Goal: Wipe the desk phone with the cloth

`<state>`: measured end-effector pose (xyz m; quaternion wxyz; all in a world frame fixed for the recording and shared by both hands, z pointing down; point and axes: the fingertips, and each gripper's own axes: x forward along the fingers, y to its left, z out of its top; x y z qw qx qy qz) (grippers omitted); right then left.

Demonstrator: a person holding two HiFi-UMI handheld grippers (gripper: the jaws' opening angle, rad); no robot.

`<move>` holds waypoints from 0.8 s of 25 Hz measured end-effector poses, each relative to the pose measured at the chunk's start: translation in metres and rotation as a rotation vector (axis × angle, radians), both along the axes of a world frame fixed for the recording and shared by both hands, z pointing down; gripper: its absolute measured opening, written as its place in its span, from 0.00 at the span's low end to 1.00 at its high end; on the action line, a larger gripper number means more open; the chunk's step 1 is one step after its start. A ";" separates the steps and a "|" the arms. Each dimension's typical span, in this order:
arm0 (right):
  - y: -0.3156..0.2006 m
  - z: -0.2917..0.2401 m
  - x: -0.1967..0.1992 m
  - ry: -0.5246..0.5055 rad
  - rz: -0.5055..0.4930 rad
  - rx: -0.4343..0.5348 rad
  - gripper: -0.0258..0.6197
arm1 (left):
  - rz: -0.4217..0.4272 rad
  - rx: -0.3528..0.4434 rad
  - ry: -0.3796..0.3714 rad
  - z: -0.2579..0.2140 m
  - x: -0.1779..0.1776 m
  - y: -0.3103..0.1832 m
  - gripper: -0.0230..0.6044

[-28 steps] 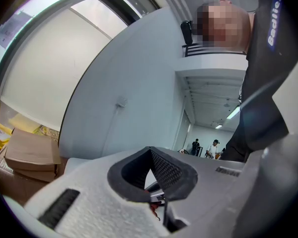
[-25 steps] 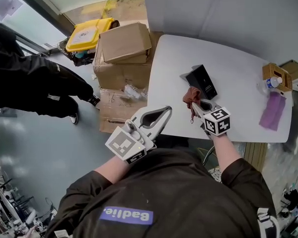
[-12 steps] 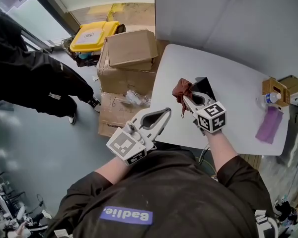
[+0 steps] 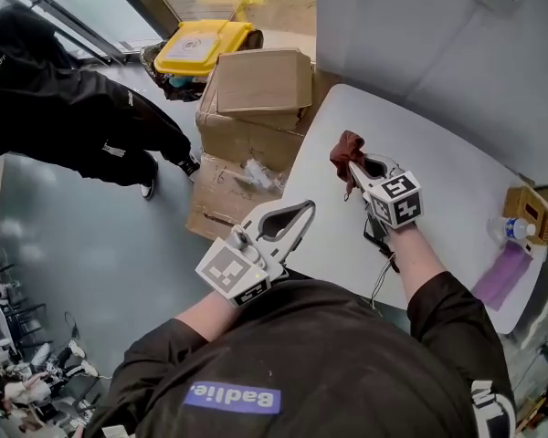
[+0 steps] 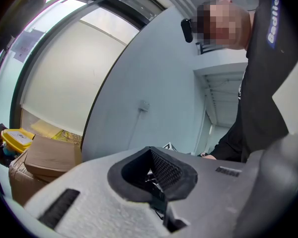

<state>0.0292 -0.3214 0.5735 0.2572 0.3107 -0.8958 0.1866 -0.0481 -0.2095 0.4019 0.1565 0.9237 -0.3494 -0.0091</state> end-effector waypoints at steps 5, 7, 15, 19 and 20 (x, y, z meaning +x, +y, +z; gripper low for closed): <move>-0.011 0.017 0.022 0.052 -0.019 0.000 0.12 | -0.020 -0.016 -0.023 0.009 0.007 -0.009 0.04; -0.016 0.021 0.033 0.070 -0.014 0.002 0.12 | -0.025 -0.022 -0.020 0.010 0.010 -0.012 0.04; -0.037 0.026 0.089 0.102 0.054 0.007 0.12 | -0.024 -0.045 -0.024 0.003 0.029 -0.019 0.04; -0.046 0.025 0.110 0.111 0.090 0.018 0.12 | -0.027 -0.037 -0.034 0.003 0.032 -0.019 0.04; -0.048 0.023 0.114 0.111 0.098 0.021 0.12 | -0.028 -0.031 -0.039 0.004 0.031 -0.019 0.04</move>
